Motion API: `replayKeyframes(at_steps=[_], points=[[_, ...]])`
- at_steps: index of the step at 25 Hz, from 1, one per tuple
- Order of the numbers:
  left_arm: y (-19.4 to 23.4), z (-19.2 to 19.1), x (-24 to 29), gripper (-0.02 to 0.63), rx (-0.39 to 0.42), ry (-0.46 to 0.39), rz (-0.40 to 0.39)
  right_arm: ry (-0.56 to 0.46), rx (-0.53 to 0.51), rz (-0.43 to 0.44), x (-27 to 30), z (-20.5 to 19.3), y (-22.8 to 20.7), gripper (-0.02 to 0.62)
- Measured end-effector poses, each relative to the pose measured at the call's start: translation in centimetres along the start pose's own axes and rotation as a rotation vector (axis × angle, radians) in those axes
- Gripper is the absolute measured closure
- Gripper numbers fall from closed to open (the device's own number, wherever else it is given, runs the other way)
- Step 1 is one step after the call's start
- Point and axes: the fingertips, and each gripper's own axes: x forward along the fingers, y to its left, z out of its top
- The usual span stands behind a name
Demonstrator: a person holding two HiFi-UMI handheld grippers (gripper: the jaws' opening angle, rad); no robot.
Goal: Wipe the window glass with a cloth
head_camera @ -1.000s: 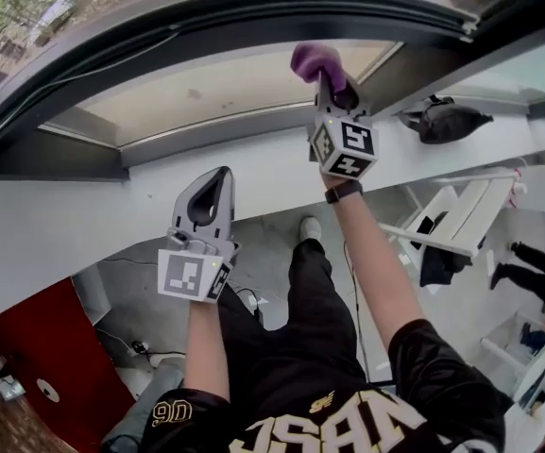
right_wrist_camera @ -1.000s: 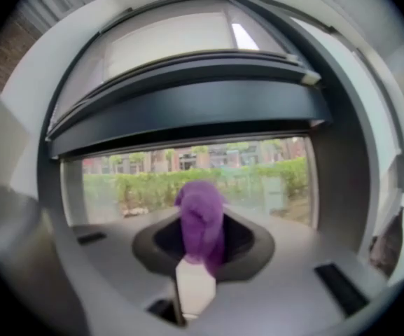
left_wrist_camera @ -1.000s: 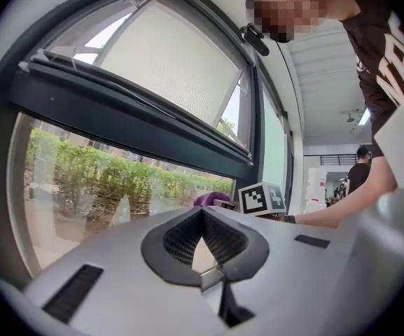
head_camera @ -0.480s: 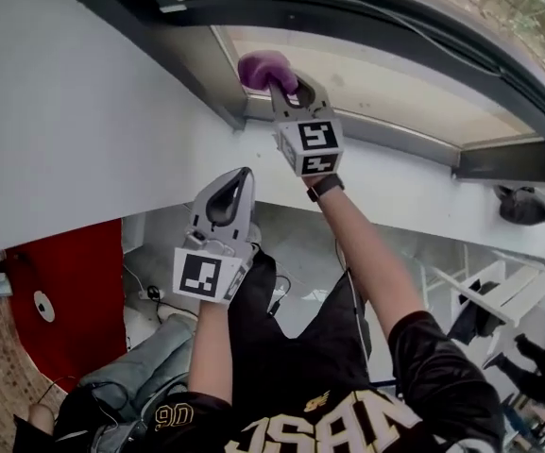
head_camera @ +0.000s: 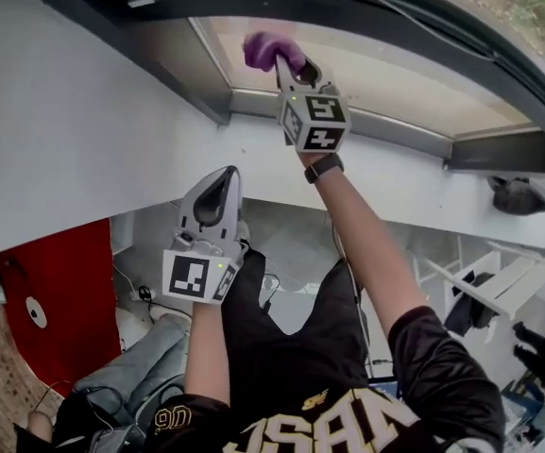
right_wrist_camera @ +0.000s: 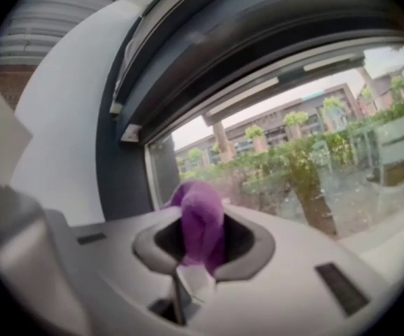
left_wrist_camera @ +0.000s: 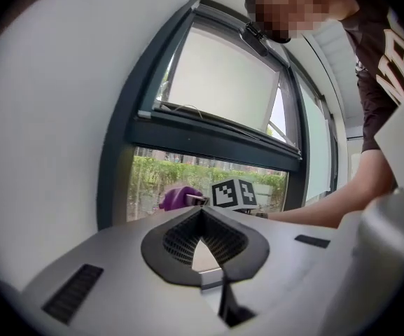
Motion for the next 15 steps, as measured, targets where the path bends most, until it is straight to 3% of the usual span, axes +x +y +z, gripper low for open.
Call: replayKeyframes(at_steps=[7, 11, 15], points=[[-15.9, -2.1, 9.2, 0.595, -0.041, -0.002, -0.234, -0.03, 0.044, -0.317, -16.0, 2.4, -23.2, 0.514], [-25.7, -3.1, 12.5, 0.595, -0.055, 0.002, -0.349, -0.064, 0.14, -0.567, -27.1, 3.1, -37.3, 0.514], [-32.0, -3.9, 14.3, 0.594, -0.066, 0.002, -0.423, -0.105, 0.196, -0.745, -35.4, 4.3, -46.6, 0.514]])
